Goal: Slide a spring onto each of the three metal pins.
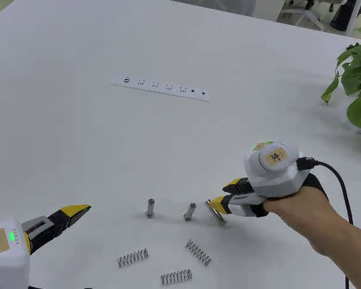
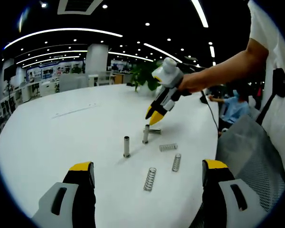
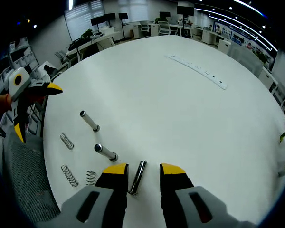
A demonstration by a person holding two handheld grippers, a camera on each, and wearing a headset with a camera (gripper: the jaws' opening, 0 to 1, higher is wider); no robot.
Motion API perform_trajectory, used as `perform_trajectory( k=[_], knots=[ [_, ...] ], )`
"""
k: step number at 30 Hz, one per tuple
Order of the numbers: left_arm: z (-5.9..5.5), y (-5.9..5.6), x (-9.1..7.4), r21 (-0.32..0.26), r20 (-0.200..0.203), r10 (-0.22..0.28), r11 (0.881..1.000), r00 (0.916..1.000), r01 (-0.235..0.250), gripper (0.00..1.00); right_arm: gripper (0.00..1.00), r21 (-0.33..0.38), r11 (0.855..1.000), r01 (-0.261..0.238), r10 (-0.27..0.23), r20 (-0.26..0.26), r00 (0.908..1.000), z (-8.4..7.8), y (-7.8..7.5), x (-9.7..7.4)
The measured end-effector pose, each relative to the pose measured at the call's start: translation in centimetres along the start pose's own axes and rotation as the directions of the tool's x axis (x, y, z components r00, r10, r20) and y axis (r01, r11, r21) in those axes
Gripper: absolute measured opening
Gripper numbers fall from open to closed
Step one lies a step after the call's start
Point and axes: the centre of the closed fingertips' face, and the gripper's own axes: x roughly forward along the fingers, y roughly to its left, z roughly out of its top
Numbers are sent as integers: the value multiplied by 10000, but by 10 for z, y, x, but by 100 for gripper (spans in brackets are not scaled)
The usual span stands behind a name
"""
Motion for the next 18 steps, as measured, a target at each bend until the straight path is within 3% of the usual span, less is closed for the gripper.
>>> perform_trajectory(
  k=[11,18],
  knots=[
    [-1,3,0,-217,91,120,9997,9999,-118,95,19,1,10000,-46,46,-920,9957,-11,6,18],
    [1,2,1,-333,124,172,9993,9998,-168,95,16,-63,9999,-130,122,-1194,9928,-15,8,26]
  ],
)
